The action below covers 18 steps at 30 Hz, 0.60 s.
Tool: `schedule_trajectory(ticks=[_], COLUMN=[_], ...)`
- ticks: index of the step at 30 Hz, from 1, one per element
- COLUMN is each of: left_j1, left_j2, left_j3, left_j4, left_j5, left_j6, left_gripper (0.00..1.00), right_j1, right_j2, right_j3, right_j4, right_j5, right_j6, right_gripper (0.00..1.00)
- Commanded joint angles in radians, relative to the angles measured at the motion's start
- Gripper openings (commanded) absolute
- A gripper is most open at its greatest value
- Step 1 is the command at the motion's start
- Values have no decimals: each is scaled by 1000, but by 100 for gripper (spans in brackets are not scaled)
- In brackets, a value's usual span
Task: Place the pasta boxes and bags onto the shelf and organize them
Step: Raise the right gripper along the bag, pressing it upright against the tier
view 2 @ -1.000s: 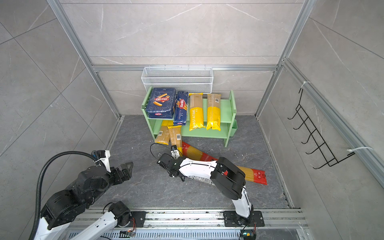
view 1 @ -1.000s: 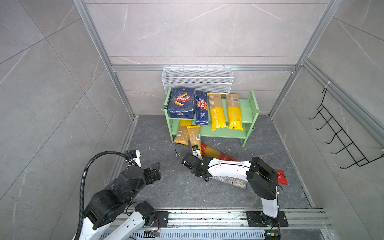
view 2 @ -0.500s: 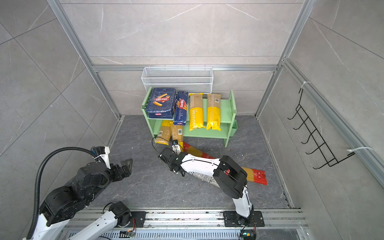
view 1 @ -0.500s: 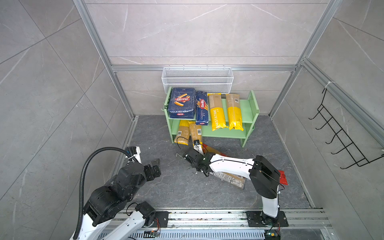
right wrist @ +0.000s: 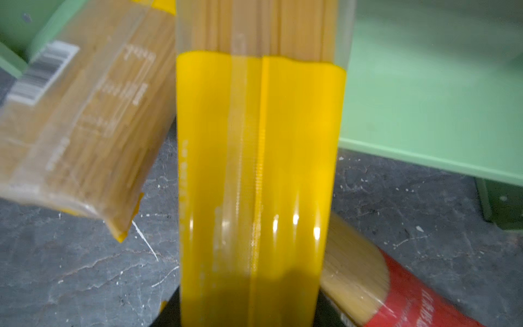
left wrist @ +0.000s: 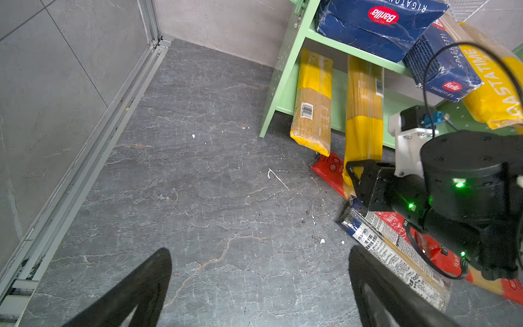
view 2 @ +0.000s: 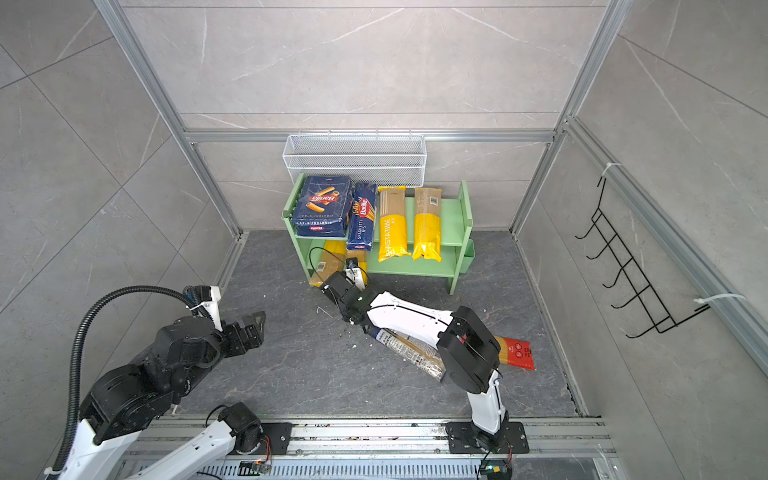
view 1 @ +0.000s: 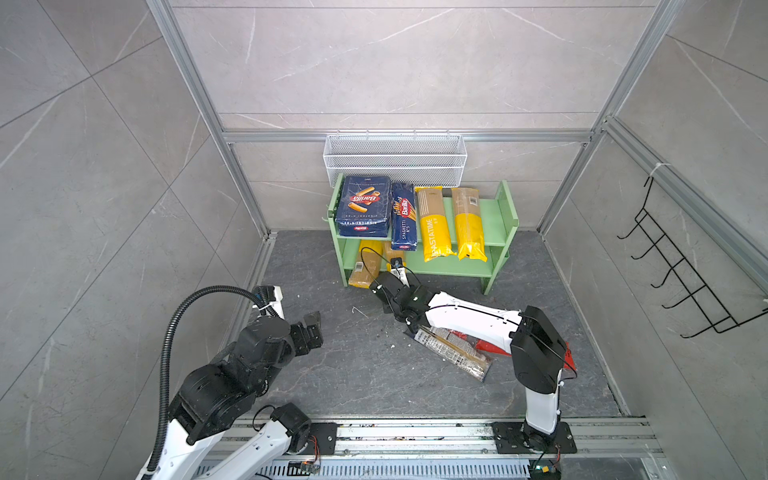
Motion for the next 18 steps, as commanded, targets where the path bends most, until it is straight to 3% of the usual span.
schedule_trajectory(ticks=[1, 9, 18], left_j1=[-1, -3, -2], left_j2=[6, 25, 32], left_j3=[17, 20, 19], left_j4=[26, 31, 28], left_j5=[-21, -29, -35], left_j6=[22, 18, 21], left_gripper=[99, 99, 99], right_j1=[-32, -76, -95], right_j2=[-6, 91, 140], right_j3=[112, 219, 247], right_j4=[96, 75, 63], right_j5=[57, 16, 59], right_j6=[-46, -52, -13], right_gripper=[0, 0, 0])
